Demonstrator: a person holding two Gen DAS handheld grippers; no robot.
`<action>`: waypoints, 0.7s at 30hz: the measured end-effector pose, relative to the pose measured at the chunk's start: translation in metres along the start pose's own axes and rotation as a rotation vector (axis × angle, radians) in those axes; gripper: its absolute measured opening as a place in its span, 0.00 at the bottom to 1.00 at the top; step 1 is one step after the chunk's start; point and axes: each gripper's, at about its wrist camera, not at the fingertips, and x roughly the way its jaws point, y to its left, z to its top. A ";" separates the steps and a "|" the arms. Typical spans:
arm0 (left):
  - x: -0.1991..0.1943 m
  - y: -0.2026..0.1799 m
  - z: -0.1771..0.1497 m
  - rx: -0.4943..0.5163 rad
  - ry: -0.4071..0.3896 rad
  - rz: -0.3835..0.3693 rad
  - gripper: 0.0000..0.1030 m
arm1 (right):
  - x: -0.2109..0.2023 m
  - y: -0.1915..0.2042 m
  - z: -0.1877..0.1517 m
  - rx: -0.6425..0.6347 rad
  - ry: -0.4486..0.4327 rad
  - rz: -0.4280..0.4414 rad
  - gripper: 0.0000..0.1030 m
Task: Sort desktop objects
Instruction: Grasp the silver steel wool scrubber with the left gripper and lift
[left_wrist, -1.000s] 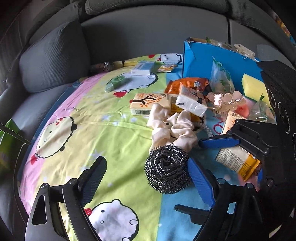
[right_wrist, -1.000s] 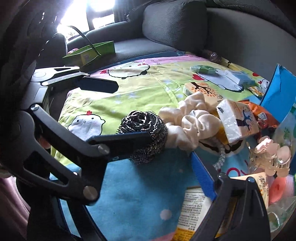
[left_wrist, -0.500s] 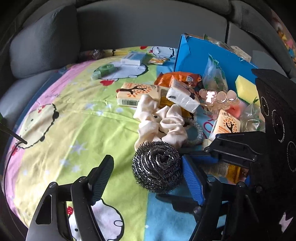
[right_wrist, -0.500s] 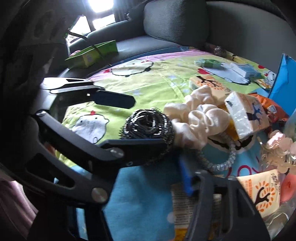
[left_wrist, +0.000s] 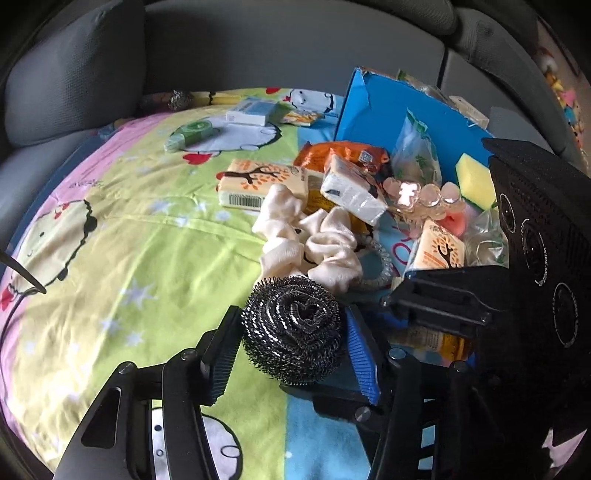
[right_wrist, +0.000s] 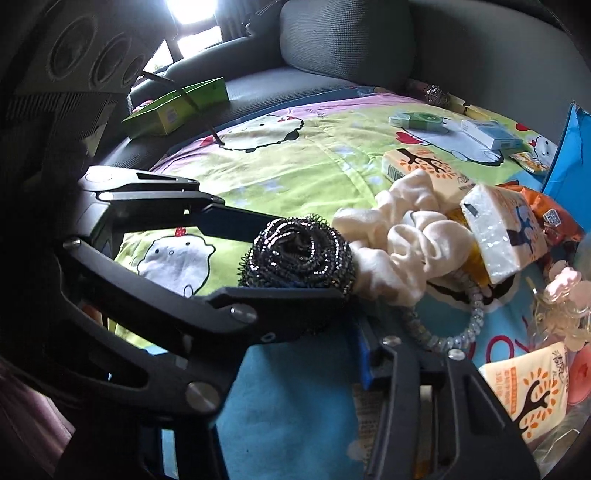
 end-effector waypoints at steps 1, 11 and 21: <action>-0.002 0.000 0.000 0.001 -0.005 0.005 0.54 | 0.000 0.000 0.001 0.005 -0.005 0.007 0.37; -0.039 -0.007 0.012 0.071 -0.073 0.020 0.52 | -0.027 0.012 0.011 0.029 -0.087 0.022 0.34; -0.074 -0.047 0.044 0.168 -0.163 0.002 0.52 | -0.080 0.012 0.024 0.033 -0.173 -0.067 0.34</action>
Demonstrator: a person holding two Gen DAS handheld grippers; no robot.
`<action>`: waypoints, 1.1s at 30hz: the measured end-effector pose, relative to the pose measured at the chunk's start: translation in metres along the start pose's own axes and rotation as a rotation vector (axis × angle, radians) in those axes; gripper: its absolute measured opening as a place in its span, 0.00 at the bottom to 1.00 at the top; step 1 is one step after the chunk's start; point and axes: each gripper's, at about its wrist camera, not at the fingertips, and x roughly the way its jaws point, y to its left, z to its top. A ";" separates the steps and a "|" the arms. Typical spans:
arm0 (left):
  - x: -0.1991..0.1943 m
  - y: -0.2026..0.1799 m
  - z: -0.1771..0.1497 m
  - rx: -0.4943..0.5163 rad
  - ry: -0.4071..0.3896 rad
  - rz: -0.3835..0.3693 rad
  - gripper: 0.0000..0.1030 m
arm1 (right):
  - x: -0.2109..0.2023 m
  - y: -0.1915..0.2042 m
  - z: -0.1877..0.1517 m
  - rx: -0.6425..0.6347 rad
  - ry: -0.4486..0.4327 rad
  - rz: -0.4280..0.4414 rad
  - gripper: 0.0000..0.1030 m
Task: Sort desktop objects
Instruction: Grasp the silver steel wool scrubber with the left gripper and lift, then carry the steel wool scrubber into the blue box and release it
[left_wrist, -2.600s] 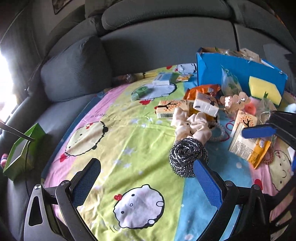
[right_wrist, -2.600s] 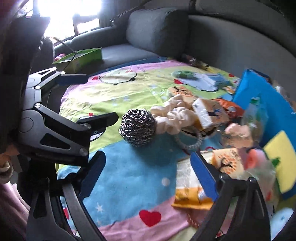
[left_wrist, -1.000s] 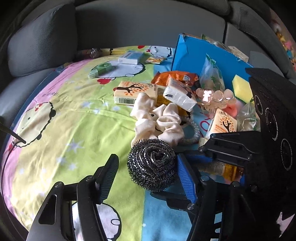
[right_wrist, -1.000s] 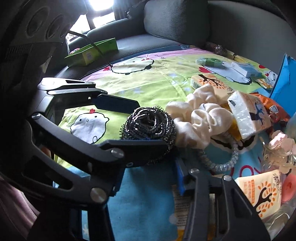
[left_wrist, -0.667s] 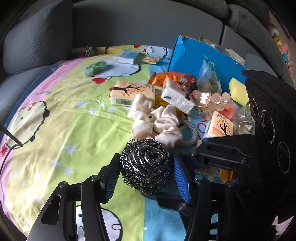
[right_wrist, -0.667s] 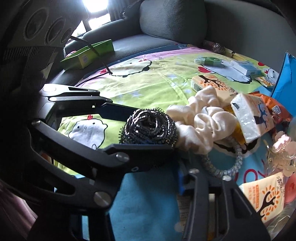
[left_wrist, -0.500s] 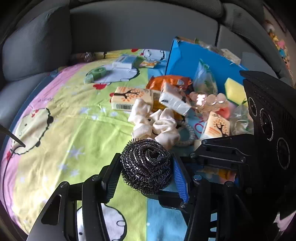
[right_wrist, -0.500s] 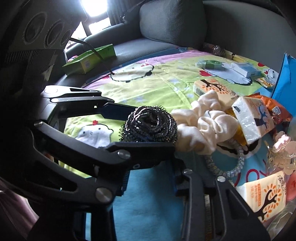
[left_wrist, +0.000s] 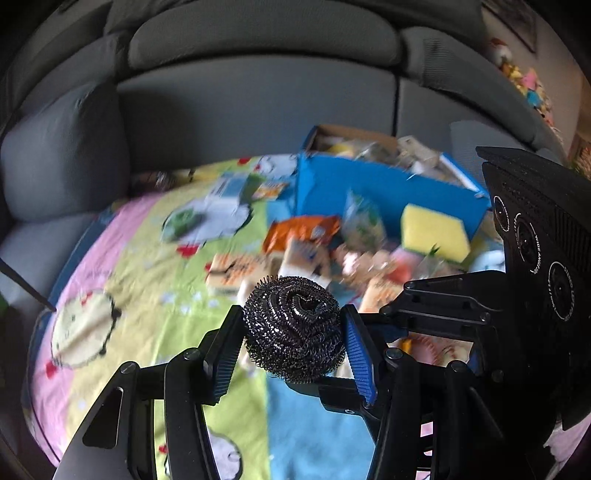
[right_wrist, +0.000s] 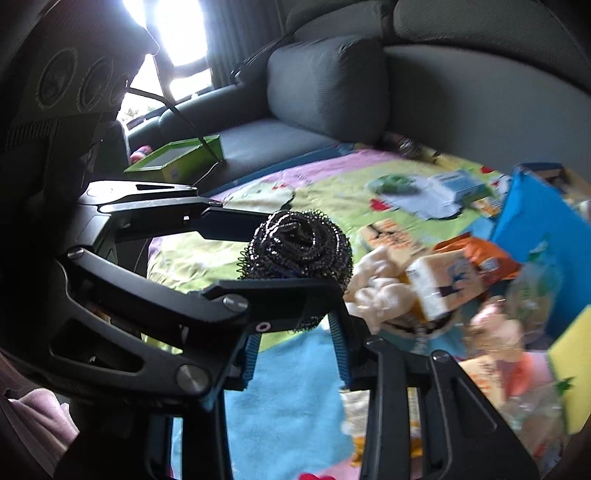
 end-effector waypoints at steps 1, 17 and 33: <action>-0.001 -0.004 0.005 0.010 -0.008 -0.006 0.52 | -0.008 -0.003 0.002 0.002 -0.009 -0.018 0.34; 0.011 -0.078 0.133 0.194 -0.132 -0.124 0.52 | -0.105 -0.083 0.050 0.047 -0.142 -0.257 0.34; 0.116 -0.116 0.232 0.226 -0.098 -0.203 0.52 | -0.117 -0.220 0.087 0.182 -0.139 -0.385 0.34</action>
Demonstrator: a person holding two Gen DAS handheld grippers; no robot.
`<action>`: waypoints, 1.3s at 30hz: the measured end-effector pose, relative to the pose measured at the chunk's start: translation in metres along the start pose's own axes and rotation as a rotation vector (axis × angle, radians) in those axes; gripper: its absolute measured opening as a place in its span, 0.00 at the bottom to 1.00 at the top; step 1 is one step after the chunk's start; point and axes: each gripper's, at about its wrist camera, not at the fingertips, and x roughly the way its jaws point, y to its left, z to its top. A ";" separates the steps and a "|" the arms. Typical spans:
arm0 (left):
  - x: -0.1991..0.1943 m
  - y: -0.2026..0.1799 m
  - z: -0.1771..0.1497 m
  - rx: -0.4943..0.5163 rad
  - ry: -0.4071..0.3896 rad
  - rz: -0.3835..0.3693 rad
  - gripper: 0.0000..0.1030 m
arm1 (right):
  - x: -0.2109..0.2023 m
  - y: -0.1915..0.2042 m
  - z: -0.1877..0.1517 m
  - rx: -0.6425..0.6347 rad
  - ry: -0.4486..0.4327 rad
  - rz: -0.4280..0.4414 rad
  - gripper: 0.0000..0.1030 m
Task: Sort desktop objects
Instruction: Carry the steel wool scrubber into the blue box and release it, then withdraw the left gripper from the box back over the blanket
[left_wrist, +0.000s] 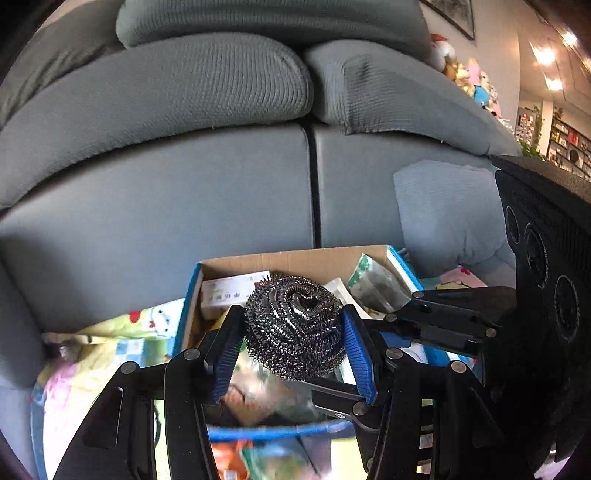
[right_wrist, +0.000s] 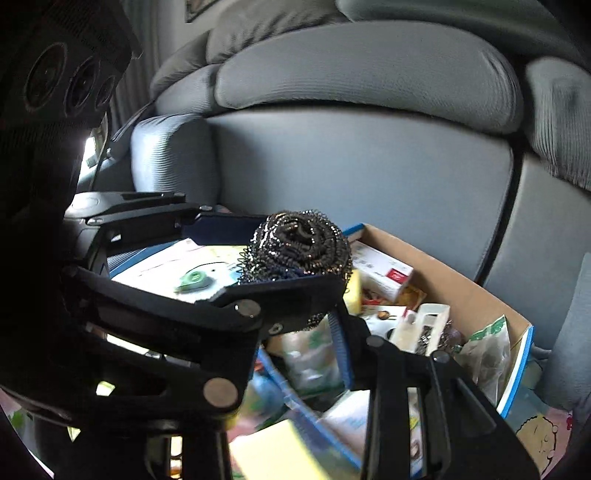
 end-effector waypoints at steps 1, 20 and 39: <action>0.009 0.001 0.002 -0.006 0.008 -0.006 0.52 | 0.008 -0.008 0.001 0.012 0.008 -0.003 0.34; 0.108 0.033 -0.007 -0.209 0.110 -0.038 0.52 | 0.097 -0.066 0.003 0.145 0.229 -0.061 0.39; 0.055 0.069 -0.003 -0.397 -0.009 0.093 0.98 | 0.018 -0.078 -0.009 0.257 0.060 -0.172 0.79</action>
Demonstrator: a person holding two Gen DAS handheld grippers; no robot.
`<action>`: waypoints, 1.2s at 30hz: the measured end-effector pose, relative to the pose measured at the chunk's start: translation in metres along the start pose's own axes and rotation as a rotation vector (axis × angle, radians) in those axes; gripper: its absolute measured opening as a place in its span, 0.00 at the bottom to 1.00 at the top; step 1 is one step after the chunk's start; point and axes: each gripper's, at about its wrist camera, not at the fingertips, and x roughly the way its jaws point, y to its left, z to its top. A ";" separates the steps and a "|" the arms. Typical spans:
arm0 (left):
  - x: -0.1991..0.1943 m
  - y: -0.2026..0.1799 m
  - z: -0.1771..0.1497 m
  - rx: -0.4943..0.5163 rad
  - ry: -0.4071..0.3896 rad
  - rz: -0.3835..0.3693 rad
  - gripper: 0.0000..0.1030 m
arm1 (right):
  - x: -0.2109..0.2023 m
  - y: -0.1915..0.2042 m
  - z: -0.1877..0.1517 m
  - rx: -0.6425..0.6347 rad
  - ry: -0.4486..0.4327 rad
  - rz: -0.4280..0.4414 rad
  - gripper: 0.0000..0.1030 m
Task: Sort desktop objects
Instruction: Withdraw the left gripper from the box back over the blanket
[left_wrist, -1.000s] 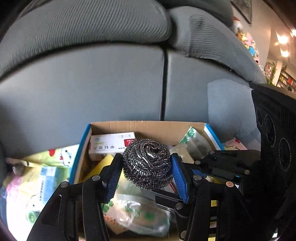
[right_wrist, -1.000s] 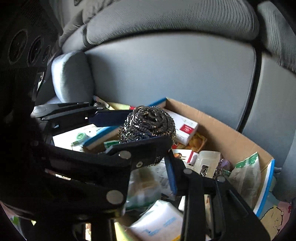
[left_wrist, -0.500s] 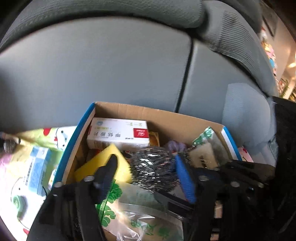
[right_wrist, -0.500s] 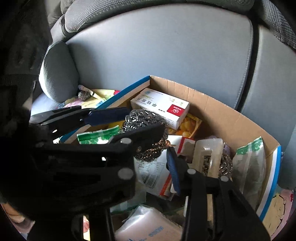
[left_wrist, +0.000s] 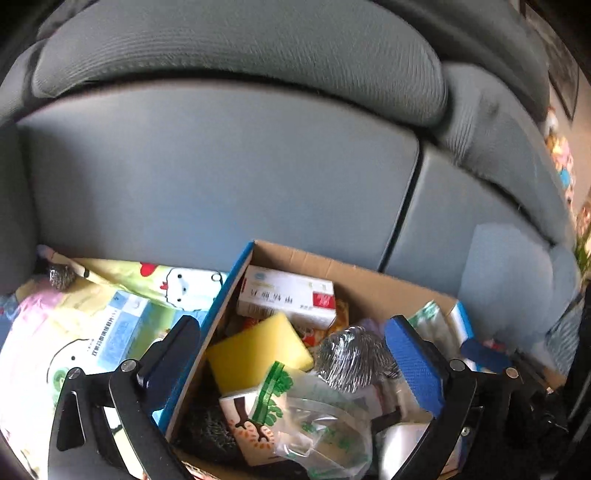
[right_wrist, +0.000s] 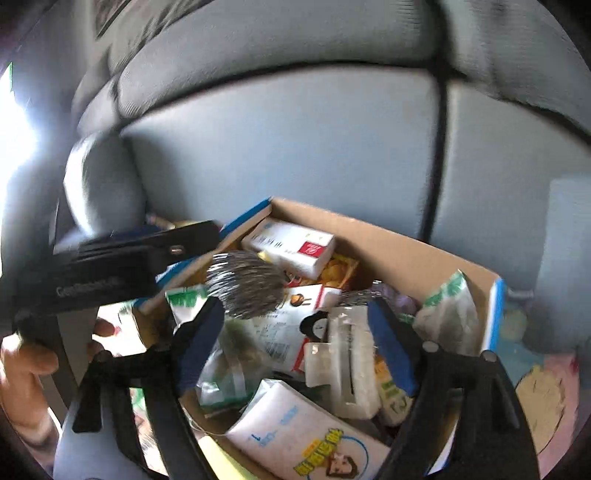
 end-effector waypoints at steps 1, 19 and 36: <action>-0.003 0.000 0.001 -0.011 -0.004 -0.014 0.98 | -0.004 -0.005 0.000 0.033 -0.006 -0.014 0.79; -0.085 0.000 -0.092 0.230 0.032 0.189 0.98 | -0.076 0.013 -0.075 0.046 0.016 -0.006 0.83; -0.178 0.012 -0.197 0.392 0.043 0.183 0.98 | -0.137 0.082 -0.173 -0.119 0.059 0.070 0.83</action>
